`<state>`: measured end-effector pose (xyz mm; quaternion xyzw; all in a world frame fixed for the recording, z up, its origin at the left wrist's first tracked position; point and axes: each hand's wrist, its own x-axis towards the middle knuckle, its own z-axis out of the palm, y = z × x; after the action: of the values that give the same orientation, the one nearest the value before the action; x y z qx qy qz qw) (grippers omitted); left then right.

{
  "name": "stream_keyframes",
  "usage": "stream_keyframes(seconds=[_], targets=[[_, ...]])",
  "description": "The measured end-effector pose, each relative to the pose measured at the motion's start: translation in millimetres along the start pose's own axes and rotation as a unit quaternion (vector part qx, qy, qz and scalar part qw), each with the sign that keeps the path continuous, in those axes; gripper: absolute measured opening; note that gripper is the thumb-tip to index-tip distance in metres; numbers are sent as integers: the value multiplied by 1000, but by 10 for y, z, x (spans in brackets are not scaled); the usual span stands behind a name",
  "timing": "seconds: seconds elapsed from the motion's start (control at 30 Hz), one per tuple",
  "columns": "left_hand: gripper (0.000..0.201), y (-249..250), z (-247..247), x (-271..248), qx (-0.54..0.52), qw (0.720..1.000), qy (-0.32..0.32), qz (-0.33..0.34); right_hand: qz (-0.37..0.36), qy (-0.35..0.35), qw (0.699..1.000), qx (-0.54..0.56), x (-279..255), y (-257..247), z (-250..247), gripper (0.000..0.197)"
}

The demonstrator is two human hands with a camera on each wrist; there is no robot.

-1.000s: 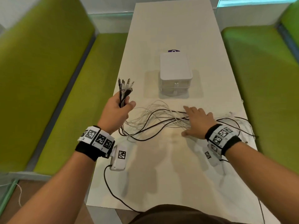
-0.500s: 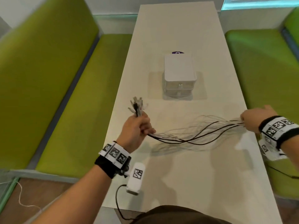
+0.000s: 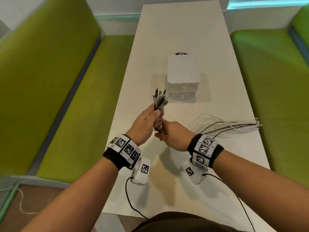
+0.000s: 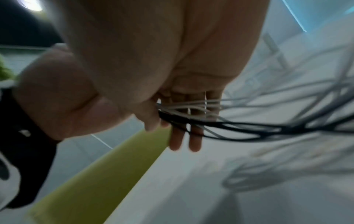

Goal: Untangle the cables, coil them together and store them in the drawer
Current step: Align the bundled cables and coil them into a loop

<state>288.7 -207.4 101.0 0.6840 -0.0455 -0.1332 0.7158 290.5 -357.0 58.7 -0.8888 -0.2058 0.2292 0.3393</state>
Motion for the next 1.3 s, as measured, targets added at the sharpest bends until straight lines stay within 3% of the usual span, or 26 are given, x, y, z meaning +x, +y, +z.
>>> stream_keyframes(seconds=[0.03, 0.13, 0.27, 0.4, 0.53, 0.63, 0.73, 0.83, 0.93, 1.0, 1.1, 1.2, 1.27, 1.3], targets=[[11, 11, -51, -13, 24, 1000, -12, 4, 12, -5, 1000, 2, 7, 43, 11, 34], [16, 69, -188, -25, 33, 999, -10, -2, 42, -36, 995, -82, -124, 239, -84, 58], [18, 86, -250, -1, 45, 999, 10, -7, 117, -25, 962, -247, -409, 675, -317, 85], [18, 70, -270, 76, 6, 999, 52, -15, 175, -9, 947, -269, -671, 1102, -725, 65], [20, 74, -246, 109, 7, 999, 51, -14, 256, 5, 944, -207, -917, 1454, -1187, 75], [23, 68, -147, 95, 24, 999, 30, -18, 269, 36, 933, -238, -1001, 1496, -1367, 78], [22, 62, -68, 95, 30, 999, 23, -22, 240, 84, 930, -267, -989, 1514, -1392, 68], [26, 50, -59, 79, 52, 998, 15, -34, 227, 40, 953, -197, -960, 1607, -1268, 75], [28, 38, -39, 70, 45, 998, 11, -46, 242, 2, 941, -238, -903, 1550, -1160, 73], [29, 21, 8, 70, 31, 999, 6, -44, 176, 45, 959, -219, -830, 1336, -1098, 82], [33, -5, 154, 70, 9, 999, -4, -37, 48, 79, 991, -92, -635, 711, -897, 85], [38, 32, 301, 78, -34, 999, -15, -20, 5, 20, 999, 35, -435, 134, -533, 58], [37, 87, 296, 96, -101, 994, -9, -33, 10, -12, 993, 116, -353, -35, -284, 30], [34, 106, 264, 107, -146, 989, -5, -38, 13, -5, 990, 138, -336, -51, -196, 28]])
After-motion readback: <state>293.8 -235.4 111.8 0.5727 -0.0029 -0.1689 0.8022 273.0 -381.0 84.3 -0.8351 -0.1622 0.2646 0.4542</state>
